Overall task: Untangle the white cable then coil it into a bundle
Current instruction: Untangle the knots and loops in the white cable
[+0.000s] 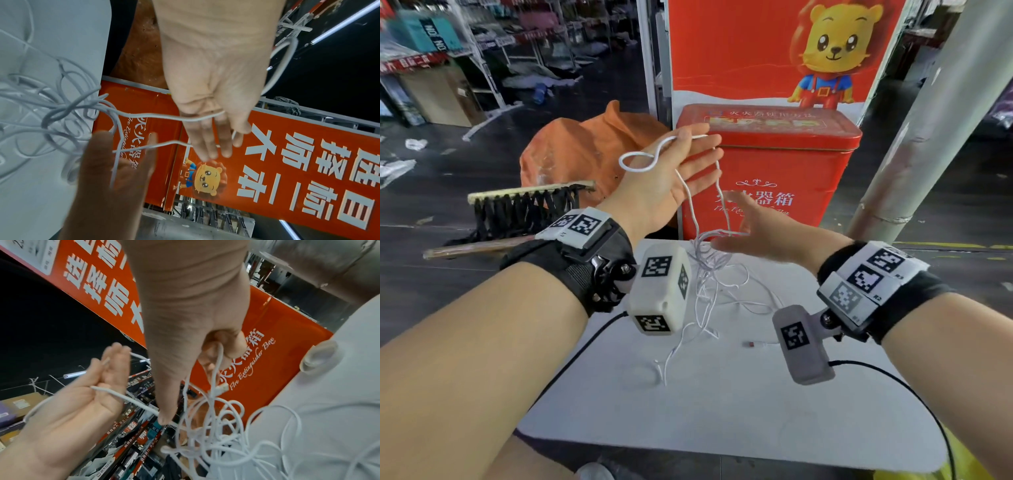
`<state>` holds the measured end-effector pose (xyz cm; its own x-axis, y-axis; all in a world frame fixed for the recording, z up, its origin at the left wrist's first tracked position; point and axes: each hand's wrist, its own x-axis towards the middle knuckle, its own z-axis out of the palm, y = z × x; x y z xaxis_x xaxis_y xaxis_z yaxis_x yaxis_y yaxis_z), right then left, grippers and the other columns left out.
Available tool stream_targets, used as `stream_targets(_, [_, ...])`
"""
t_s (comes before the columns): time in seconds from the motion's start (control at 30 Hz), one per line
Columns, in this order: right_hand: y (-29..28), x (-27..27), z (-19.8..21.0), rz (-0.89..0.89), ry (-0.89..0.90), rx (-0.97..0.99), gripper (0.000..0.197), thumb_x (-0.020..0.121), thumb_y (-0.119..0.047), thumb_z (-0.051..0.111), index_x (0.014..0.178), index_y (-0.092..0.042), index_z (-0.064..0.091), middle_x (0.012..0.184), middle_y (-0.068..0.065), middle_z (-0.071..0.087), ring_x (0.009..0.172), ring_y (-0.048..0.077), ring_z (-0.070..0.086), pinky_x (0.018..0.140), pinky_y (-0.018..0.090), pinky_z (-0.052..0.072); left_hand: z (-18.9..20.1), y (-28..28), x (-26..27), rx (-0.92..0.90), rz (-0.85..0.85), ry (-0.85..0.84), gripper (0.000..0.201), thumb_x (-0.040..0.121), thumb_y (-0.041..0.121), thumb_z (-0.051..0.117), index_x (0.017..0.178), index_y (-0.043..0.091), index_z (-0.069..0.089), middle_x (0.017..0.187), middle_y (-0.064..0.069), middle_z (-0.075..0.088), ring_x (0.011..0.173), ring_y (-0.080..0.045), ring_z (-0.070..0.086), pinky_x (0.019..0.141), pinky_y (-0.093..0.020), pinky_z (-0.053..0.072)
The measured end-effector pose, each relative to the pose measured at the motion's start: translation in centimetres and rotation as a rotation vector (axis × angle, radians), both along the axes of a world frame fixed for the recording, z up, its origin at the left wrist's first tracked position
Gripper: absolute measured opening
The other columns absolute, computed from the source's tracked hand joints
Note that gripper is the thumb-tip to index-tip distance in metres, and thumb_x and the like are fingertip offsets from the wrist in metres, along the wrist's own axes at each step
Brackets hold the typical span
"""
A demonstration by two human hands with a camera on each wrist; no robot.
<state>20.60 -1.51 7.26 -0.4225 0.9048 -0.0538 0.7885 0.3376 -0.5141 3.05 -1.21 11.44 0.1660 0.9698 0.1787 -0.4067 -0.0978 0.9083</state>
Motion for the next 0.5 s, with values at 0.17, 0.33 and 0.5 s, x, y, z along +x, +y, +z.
stream_targets(0.17, [0.0, -0.1, -1.2, -0.016, -0.116, -0.073, 0.028, 0.089, -0.039, 0.061, 0.071, -0.018, 0.056, 0.069, -0.005, 0.053, 0.063, 0.013, 0.048, 0.052, 0.022, 0.033, -0.2, 0.2, -0.7, -0.102, 0.068, 0.004, 0.035, 0.102, 0.035, 0.036, 0.122, 0.013, 0.054, 0.115, -0.004, 0.067, 0.096, -0.014, 0.067, 0.079, -0.027, 0.057])
stream_targets(0.33, [-0.4, -0.4, -0.9, -0.205, 0.574, -0.359, 0.036, 0.100, -0.037, 0.040, 0.092, -0.007, 0.057, 0.080, 0.012, 0.066, 0.074, 0.026, 0.065, 0.069, 0.035, 0.056, -2.7, -0.3, -2.1, -0.563, 0.103, 0.602, 0.053, 0.087, 0.061, 0.048, 0.097, 0.009, 0.052, 0.098, -0.012, 0.061, 0.080, -0.021, 0.063, 0.073, -0.030, 0.055])
stream_targets(0.5, [-0.2, -0.6, 0.5, -0.419, 0.886, -0.384, 0.035, 0.099, -0.038, 0.041, 0.089, -0.006, 0.051, 0.057, 0.006, 0.066, 0.056, 0.025, 0.067, 0.055, 0.034, 0.057, -3.0, -0.3, -2.8, -0.432, -0.018, 0.810, 0.030, 0.096, 0.032, 0.053, 0.085, 0.006, 0.062, 0.078, -0.008, 0.064, 0.066, -0.017, 0.061, 0.062, -0.023, 0.054])
